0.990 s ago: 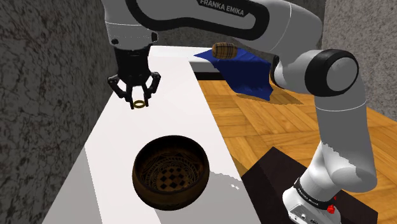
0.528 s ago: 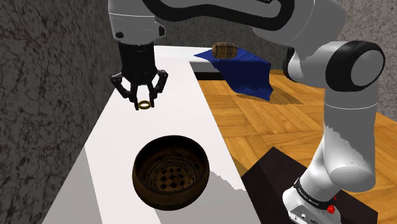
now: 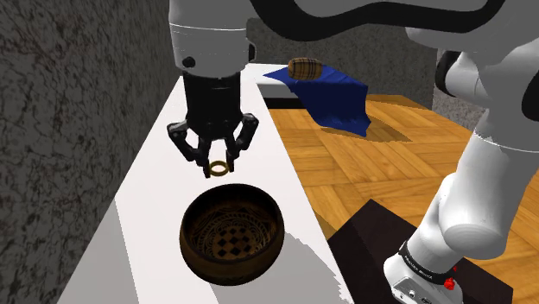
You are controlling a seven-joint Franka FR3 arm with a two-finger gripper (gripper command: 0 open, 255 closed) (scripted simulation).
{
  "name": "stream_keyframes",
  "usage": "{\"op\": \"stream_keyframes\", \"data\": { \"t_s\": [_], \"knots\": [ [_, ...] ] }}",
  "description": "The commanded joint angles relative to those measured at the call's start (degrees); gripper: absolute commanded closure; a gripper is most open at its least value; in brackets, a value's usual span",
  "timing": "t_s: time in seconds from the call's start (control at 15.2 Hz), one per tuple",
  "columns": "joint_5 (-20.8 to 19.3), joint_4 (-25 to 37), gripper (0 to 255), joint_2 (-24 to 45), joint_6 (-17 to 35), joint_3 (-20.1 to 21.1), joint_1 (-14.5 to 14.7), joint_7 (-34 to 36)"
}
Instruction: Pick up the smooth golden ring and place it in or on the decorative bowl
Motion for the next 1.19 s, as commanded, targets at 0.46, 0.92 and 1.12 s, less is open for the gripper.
{"op": "stream_keyframes", "data": {
  "t_s": [0.46, 0.92, 1.12],
  "knots": [
    [5.51, -11.47, 255, -8.01, 5.56, 0.83, -0.11, 1.08],
    [6.06, -17.56, 255, -8.79, 11.08, 0.69, -0.23, 0.67],
    [6.12, -19.20, 255, -8.87, 12.66, 0.68, -0.23, 0.63]
  ]
}}
